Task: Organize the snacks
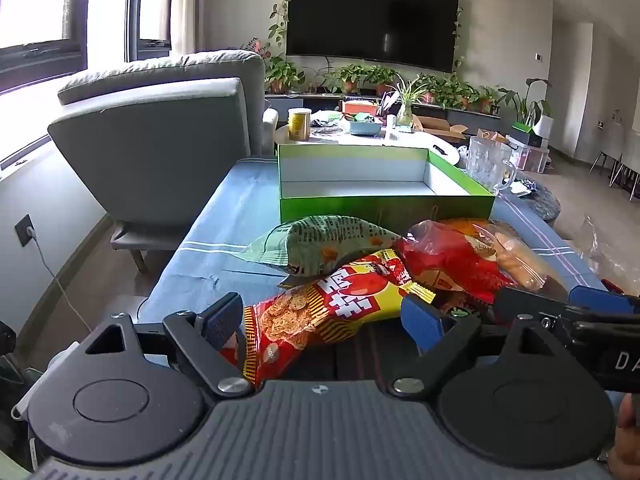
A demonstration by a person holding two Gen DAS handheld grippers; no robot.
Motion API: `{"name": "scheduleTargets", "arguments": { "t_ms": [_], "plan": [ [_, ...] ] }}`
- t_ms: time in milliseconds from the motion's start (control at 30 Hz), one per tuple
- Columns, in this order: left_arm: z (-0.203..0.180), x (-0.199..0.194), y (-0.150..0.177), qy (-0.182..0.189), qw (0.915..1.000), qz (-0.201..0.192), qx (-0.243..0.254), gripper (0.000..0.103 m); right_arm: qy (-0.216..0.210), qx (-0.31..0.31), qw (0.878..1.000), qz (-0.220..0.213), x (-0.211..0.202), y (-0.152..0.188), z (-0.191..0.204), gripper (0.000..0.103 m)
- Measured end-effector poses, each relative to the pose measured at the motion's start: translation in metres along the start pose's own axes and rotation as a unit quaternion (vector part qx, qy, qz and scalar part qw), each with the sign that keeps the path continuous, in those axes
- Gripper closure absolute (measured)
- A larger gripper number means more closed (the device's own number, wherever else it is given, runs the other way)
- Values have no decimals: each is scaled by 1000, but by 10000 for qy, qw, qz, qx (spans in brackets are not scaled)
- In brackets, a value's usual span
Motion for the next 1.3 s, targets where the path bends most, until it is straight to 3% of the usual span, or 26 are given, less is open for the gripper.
{"name": "scheduleTargets", "arguments": {
  "t_ms": [1300],
  "plan": [
    [-6, -1, 4, 137, 9999, 1, 32, 20, -12, 47, 9999, 158, -1, 3, -1, 1]
  ]
}}
Point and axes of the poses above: each gripper's, at about its wrist camera, not at the fingertips, and x roughly the way its jaws point, z to its left, y to its underside, the point moved 5 cm from there along x, roughly the way its jaws point, and after that the axes turned 13 degrees about -z, right-handed, at the moved point
